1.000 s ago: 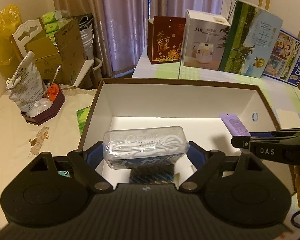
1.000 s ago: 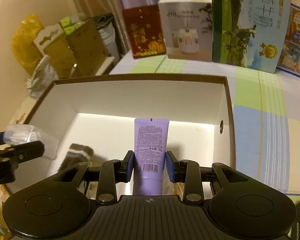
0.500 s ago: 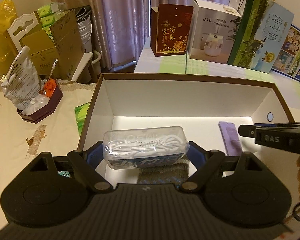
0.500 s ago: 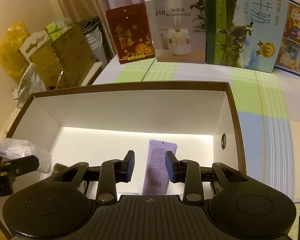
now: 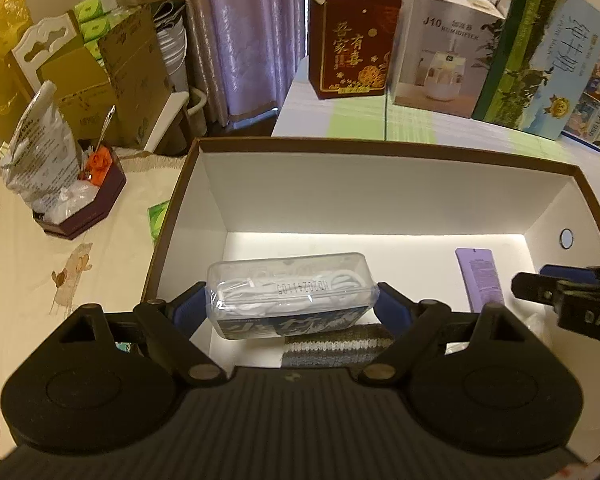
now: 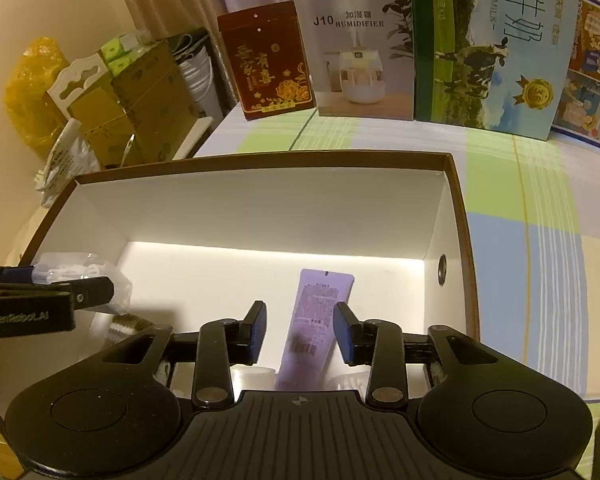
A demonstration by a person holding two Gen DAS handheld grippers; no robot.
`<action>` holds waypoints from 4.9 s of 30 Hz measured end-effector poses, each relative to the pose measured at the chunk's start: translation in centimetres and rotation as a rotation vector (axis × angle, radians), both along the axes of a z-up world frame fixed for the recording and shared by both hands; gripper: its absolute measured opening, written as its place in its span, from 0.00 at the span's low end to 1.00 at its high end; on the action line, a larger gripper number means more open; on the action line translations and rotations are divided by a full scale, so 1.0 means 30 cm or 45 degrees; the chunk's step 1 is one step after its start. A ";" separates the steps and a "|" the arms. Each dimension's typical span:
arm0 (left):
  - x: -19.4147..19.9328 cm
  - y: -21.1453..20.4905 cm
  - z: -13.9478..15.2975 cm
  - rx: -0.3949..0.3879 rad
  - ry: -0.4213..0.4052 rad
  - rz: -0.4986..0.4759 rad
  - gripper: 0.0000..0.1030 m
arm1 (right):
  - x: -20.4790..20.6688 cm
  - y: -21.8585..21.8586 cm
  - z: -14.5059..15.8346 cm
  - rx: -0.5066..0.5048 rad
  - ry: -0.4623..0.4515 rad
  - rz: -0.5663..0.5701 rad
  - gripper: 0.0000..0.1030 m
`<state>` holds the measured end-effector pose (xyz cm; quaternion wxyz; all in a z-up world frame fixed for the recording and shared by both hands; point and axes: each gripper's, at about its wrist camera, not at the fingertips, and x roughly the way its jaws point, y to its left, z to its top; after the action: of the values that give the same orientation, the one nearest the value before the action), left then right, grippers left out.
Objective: Organize objects
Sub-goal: 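Carry the earphone box and lavender tube into the cardboard box and open both grippers, then withdraw both grippers from the box toward the black FLYCO box, then close the right gripper on the black FLYCO box and lift it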
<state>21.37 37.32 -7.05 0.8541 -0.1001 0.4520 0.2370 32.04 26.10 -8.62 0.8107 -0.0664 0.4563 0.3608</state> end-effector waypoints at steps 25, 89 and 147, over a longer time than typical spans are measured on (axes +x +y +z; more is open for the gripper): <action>-0.105 -0.095 0.095 -0.048 -0.032 -0.050 0.92 | -0.156 -0.082 0.115 0.052 -0.079 0.107 0.76; -0.346 -0.911 0.170 -0.104 -0.043 -0.282 0.92 | -0.374 -0.908 0.227 0.070 -0.040 -0.023 0.86; 0.099 -1.127 0.022 -0.013 0.027 -0.357 0.92 | -0.166 -1.059 -0.224 -0.533 -1.168 0.737 0.39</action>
<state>24.35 3.52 -6.40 0.8736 -0.0379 0.4717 0.1139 27.06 -5.67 -15.34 0.7634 -0.4969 0.0831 0.4042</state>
